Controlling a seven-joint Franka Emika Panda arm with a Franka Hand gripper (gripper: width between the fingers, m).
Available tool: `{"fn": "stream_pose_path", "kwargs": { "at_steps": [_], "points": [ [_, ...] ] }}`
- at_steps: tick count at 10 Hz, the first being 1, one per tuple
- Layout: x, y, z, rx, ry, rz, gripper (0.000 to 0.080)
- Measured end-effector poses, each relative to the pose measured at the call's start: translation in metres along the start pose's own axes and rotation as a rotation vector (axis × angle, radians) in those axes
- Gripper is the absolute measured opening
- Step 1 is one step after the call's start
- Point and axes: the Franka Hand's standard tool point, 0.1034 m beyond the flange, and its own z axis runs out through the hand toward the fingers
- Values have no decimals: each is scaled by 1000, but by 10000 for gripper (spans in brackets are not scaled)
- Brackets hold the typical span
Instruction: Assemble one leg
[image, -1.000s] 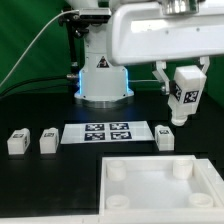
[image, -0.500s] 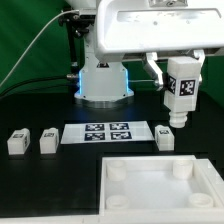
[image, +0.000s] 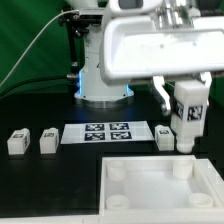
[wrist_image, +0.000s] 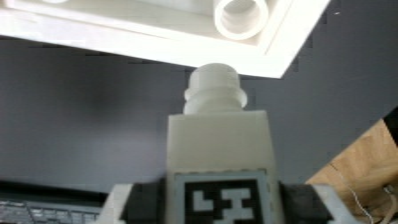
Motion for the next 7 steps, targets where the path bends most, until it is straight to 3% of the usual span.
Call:
{"fn": "stream_pose_path", "kwargs": {
  "at_steps": [2, 4, 7],
  "points": [
    [-13, -12, 27, 12, 16, 0, 288],
    [-12, -18, 35, 19, 14, -4, 288],
    [-16, -16, 41, 18, 8, -3, 288]
  ]
}}
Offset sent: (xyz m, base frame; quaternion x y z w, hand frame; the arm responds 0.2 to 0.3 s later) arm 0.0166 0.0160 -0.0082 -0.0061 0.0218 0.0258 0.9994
